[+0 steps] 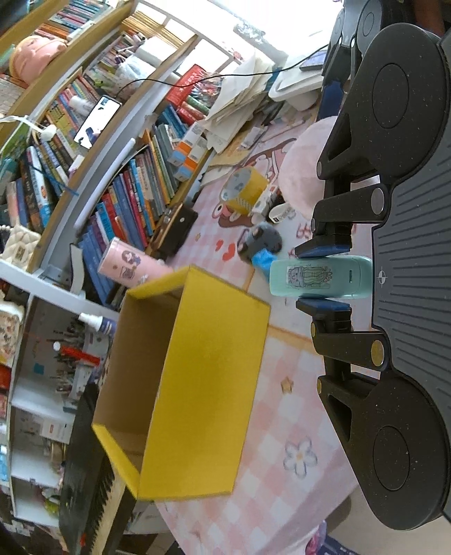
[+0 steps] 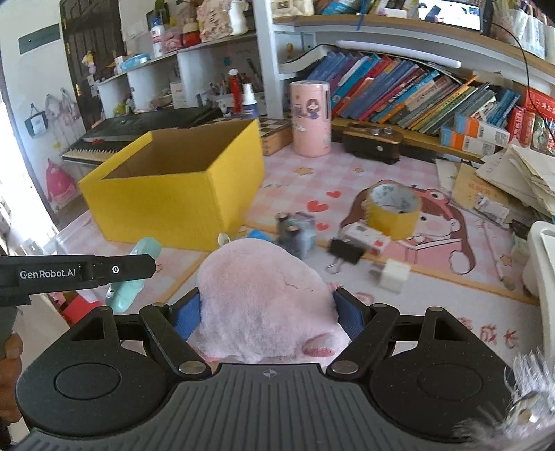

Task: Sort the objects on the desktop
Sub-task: 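Lift and carry the pig and stapler in both tools toward the yellow box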

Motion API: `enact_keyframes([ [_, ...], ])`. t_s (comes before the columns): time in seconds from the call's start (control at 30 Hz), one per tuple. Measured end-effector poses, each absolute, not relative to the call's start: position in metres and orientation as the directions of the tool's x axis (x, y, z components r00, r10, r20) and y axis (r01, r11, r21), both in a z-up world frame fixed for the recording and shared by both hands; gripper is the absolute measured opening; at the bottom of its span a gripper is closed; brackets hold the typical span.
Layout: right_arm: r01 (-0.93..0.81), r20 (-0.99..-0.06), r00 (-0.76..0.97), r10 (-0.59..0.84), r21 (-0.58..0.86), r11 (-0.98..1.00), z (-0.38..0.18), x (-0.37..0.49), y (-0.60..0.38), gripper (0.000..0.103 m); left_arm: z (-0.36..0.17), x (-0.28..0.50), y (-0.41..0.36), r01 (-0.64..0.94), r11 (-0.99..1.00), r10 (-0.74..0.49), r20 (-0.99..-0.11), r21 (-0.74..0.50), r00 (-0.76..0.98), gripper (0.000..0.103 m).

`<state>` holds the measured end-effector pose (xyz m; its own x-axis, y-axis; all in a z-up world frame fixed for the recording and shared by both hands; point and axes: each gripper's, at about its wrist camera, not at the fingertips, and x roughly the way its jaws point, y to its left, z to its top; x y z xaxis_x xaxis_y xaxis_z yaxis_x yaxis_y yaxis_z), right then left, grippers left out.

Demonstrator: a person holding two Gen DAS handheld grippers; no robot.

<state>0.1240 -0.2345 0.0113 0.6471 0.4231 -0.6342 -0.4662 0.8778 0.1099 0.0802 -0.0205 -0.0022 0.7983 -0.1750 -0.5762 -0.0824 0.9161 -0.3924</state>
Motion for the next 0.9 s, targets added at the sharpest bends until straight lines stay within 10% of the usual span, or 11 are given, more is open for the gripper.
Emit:
enact_keyframes([
  [0.9,-0.463,-0.672,0.601,0.434,0.150,0.873,-0.004,0.007,-0.123,0.078,-0.010,-0.033,0.088,-0.100,0.906,-0.178,-0.587,-0.410,0.790,0.024],
])
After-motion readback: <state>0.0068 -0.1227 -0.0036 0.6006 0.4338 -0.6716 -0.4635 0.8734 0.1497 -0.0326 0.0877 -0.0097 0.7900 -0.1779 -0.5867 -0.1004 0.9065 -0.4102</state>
